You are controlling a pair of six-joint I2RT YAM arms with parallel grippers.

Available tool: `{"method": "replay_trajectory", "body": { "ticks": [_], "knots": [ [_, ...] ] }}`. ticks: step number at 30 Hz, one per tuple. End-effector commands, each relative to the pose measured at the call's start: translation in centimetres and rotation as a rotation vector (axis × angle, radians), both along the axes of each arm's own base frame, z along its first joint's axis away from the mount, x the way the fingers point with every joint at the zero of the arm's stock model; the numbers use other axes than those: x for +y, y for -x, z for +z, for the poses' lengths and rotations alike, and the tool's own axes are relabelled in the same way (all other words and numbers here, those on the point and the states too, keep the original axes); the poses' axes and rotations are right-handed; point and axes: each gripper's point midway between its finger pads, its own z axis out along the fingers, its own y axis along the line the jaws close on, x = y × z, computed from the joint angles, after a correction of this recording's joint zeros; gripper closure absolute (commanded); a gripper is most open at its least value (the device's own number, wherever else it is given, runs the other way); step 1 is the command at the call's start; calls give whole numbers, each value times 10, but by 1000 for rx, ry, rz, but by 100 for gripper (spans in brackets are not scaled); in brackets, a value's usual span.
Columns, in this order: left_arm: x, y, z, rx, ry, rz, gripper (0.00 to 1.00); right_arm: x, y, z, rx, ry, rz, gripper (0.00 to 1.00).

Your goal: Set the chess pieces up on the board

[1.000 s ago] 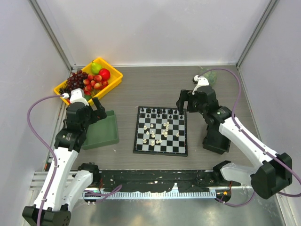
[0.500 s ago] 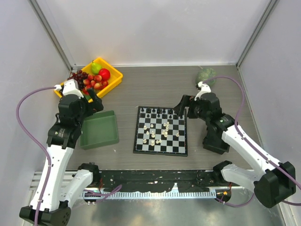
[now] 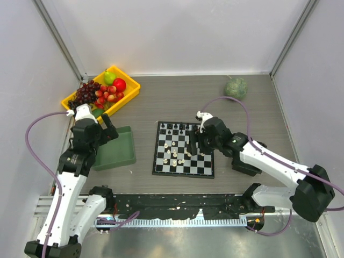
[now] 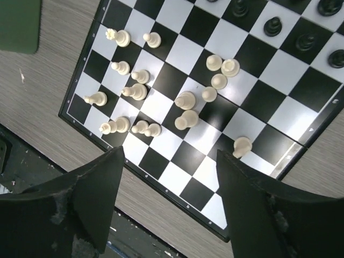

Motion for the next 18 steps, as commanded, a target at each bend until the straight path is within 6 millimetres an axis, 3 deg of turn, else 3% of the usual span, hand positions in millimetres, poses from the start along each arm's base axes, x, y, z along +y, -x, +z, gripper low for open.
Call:
{"method": "replay_trajectory", "body": {
  "ticks": [1, 8, 9, 10, 13, 14, 15, 18],
  "knots": [
    [5, -4, 30, -124, 18, 33, 1, 24, -13, 15, -41, -6, 19, 28],
    [3, -8, 29, -118, 20, 24, 1, 66, -26, 23, -83, 58, 83, 37],
    [2, -8, 28, -114, 20, 21, 1, 69, -29, 14, -74, 86, 84, 40],
    [2, -8, 28, -112, 16, 18, 1, 78, -32, 21, -87, 85, 97, 41],
    [6, -4, 28, -110, -6, 23, 1, 92, -40, 9, -70, 153, 110, 43],
    [8, -2, 28, -110, -11, 27, 1, 100, -44, 14, -90, 155, 118, 44],
    [9, -1, 26, -112, -18, 32, 1, 104, -44, 6, -78, 179, 126, 44],
    [15, 3, 26, -122, -38, 54, 1, 121, -52, 6, -99, 197, 136, 46]
  ]
}}
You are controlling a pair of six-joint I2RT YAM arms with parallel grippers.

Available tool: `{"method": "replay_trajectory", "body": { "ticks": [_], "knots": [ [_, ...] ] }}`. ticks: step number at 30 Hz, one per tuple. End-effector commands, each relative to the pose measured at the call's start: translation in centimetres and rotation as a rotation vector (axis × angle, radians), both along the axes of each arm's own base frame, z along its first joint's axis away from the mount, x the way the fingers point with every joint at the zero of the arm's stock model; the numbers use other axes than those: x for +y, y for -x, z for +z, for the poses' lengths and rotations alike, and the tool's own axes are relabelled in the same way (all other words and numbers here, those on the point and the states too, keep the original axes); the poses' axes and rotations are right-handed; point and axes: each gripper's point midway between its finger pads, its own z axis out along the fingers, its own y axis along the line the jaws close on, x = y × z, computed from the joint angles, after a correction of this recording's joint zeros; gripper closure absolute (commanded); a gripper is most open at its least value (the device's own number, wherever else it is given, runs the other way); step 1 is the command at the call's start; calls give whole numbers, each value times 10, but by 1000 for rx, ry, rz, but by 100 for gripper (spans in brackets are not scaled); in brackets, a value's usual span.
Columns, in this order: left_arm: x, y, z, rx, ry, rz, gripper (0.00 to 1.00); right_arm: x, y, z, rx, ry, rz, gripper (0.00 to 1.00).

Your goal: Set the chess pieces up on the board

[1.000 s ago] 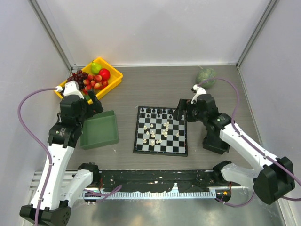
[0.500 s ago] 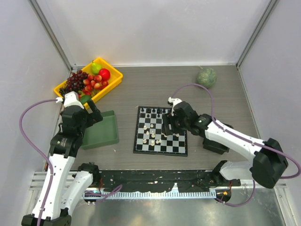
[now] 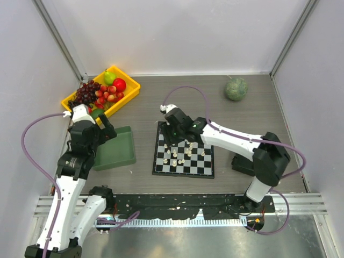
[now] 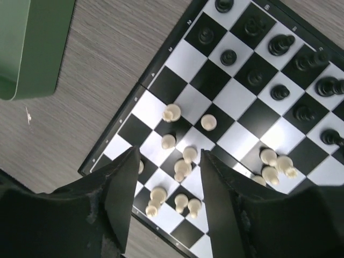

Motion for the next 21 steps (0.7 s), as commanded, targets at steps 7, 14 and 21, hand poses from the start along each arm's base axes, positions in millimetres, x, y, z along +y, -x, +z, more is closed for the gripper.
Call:
{"method": "replay_trajectory", "body": {
  "ticks": [7, 14, 21],
  "knots": [
    [18, 5, 14, -60, -68, 56, 1, 31, -19, -11, -31, 103, 21, 52],
    [18, 2, 11, -42, -79, 52, 1, 39, -19, -28, -5, 140, 26, 55],
    [20, 4, 11, -44, -89, 59, 1, 41, -21, -40, 7, 161, 25, 56]
  ]
}}
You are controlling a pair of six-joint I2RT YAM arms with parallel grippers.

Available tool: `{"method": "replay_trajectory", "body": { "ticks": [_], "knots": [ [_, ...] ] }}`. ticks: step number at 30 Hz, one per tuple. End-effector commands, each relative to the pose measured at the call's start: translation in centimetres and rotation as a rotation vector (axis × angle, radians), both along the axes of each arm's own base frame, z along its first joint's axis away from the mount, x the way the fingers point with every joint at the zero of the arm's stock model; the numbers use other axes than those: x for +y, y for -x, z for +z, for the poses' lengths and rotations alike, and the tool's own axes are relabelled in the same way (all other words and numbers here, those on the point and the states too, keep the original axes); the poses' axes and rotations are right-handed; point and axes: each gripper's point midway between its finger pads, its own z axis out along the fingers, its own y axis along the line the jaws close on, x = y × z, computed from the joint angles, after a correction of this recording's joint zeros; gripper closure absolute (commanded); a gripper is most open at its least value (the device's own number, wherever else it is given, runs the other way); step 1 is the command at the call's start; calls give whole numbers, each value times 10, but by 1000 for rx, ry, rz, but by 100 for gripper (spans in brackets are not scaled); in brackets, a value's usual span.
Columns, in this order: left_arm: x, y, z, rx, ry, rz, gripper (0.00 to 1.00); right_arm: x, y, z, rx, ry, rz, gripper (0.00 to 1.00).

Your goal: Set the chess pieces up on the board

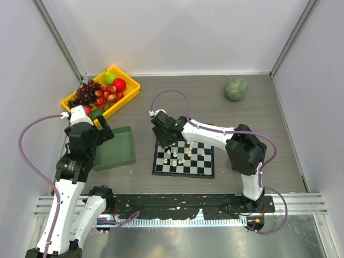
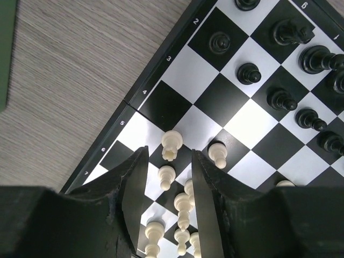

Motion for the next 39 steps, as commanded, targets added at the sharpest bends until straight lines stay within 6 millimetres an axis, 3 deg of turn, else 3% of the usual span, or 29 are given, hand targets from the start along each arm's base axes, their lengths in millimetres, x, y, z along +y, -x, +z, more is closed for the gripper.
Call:
{"method": "replay_trajectory", "body": {
  "ticks": [1, 20, 23, 31, 39],
  "knots": [
    [6, -2, 6, -25, -22, 24, 1, 12, -7, 11, -35, -19, 2, 56],
    [7, -3, 1, -12, -31, 26, 1, 13, -9, -1, -19, 12, 9, 64],
    [8, -2, 1, -9, -36, 29, 1, 12, -9, 0, -23, 15, 11, 73],
    [9, 0, 3, -15, -35, 31, 1, 9, -5, 14, -37, -4, 17, 84],
    [9, 1, 4, -18, -31, 36, 1, 20, 17, 32, -47, -85, 50, 84]
  ]
}}
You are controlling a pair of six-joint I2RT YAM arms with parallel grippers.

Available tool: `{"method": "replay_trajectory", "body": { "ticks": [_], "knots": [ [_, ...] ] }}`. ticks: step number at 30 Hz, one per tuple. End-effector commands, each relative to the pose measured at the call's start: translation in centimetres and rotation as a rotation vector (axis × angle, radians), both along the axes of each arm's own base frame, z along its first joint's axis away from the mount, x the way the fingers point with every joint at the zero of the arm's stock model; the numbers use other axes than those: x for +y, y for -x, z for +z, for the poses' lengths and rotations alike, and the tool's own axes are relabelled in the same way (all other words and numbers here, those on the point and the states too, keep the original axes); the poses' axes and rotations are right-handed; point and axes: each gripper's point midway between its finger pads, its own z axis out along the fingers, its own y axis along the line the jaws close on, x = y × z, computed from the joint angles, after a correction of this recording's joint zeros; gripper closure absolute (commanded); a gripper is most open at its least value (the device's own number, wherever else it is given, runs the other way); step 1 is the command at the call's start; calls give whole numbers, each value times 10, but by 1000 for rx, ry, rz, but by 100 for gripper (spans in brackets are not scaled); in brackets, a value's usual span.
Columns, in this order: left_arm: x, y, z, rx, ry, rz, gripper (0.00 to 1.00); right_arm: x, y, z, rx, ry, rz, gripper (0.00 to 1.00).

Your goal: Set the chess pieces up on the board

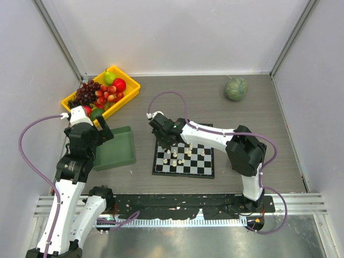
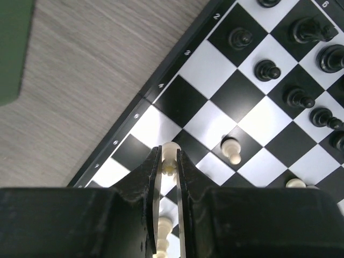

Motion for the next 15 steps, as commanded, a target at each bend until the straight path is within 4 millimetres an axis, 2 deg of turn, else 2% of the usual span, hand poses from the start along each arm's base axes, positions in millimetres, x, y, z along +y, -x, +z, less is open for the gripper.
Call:
{"method": "replay_trajectory", "body": {
  "ticks": [1, 5, 15],
  "knots": [
    [6, 0, 6, -26, -16, 25, 1, 17, 12, 42, -56, -120, 29, 84],
    [7, 1, 7, -29, -14, 33, 1, 26, 33, 43, -45, -135, 54, 84],
    [10, 4, 9, -51, -11, 53, 1, 37, 80, 16, 1, -93, 139, 84]
  ]
}}
